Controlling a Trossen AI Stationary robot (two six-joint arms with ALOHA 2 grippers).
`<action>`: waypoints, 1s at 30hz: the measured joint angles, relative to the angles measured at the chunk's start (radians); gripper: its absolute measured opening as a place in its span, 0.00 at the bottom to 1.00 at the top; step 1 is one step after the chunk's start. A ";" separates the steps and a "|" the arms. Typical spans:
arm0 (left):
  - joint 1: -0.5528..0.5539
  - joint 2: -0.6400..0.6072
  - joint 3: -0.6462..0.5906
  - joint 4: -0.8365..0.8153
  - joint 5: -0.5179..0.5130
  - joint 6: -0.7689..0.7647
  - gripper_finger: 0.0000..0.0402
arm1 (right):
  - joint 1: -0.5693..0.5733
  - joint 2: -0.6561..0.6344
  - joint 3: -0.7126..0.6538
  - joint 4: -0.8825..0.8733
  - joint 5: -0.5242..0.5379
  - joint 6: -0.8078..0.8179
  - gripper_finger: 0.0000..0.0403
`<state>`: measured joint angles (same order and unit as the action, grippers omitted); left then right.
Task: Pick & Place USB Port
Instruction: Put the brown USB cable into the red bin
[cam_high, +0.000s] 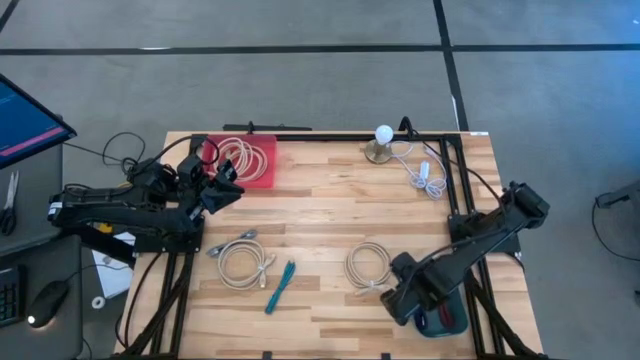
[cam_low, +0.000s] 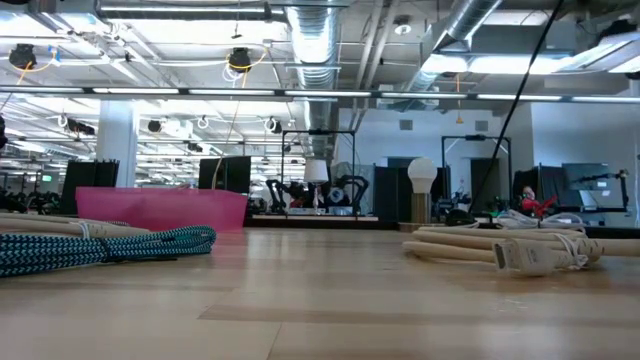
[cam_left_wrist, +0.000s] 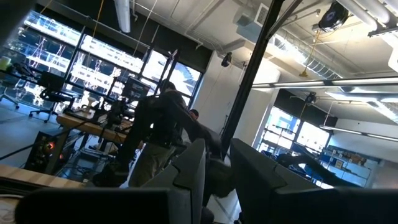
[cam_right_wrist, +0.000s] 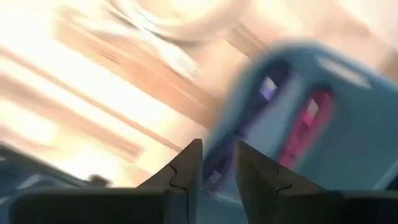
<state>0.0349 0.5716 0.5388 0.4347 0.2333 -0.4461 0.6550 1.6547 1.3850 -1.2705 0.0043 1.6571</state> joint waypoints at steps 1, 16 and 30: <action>0.000 0.000 0.000 0.000 0.000 0.000 0.19 | -0.007 0.000 0.026 0.000 0.029 -0.027 0.20; 0.000 0.000 0.000 0.000 0.000 0.000 0.19 | -0.119 0.003 0.133 0.220 0.206 -0.564 0.18; 0.000 0.000 0.000 0.000 0.000 0.000 0.19 | -0.201 0.003 0.132 0.272 0.203 -0.673 0.17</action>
<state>0.0347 0.5713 0.5388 0.4347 0.2333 -0.4465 0.4535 1.6577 1.5173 -0.9989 0.2077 0.9840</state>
